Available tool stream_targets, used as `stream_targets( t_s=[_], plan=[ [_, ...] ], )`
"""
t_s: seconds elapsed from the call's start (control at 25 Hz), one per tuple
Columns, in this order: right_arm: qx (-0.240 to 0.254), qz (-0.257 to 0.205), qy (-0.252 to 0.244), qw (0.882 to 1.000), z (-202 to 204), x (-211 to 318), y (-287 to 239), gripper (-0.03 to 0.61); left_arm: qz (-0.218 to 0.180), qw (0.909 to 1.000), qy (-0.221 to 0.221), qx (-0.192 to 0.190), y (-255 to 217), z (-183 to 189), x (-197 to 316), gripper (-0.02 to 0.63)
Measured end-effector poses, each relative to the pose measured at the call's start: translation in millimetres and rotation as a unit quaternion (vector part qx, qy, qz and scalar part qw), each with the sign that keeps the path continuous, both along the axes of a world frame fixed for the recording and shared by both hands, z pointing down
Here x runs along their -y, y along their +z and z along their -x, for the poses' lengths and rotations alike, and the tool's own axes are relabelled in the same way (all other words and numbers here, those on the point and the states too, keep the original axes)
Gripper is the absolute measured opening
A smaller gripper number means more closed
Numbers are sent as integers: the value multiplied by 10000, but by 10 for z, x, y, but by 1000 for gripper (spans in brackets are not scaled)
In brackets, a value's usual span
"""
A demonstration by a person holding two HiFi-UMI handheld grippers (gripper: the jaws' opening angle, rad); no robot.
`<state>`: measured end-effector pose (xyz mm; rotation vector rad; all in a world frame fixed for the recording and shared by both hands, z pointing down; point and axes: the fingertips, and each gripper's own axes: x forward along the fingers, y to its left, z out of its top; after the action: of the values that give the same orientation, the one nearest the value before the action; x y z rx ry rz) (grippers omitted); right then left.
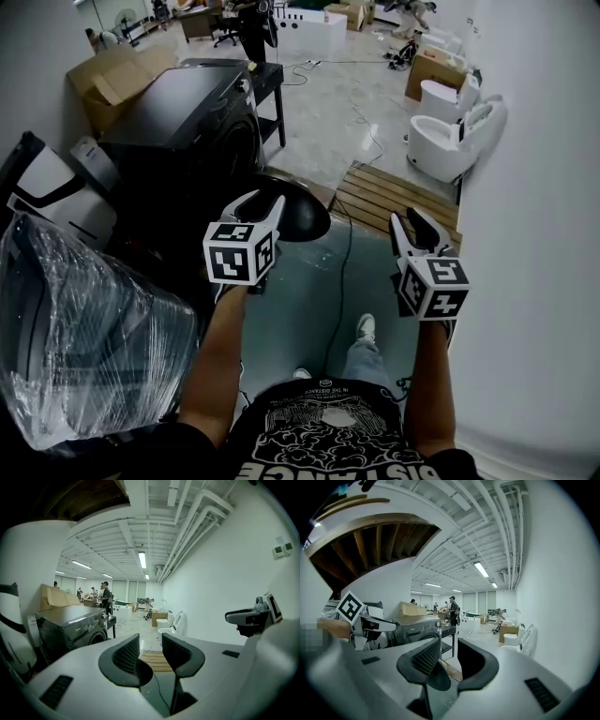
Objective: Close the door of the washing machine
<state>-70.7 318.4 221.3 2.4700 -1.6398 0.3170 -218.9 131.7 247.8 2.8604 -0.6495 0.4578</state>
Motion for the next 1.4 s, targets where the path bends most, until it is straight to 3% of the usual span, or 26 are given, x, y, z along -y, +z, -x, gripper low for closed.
stream_targets(
  t_s=[0.28, 0.72, 1.04, 1.4],
  plan=[
    [101, -44, -391, 9992, -383, 304, 110, 141, -27, 9994, -328, 100, 62, -301, 175, 161],
    [260, 33, -1375, 9902, -1153, 982, 252, 147, 157, 9919, -1232, 285, 181, -861, 539, 175],
    [447, 81, -2148, 9756, -1443, 1440, 410, 158, 209, 9800, -1925, 457, 212, -1051, 735, 178],
    [638, 136, -2843, 9565, -1516, 1890, 596, 161, 298, 9627, -2619, 604, 318, -1002, 906, 181]
  ],
)
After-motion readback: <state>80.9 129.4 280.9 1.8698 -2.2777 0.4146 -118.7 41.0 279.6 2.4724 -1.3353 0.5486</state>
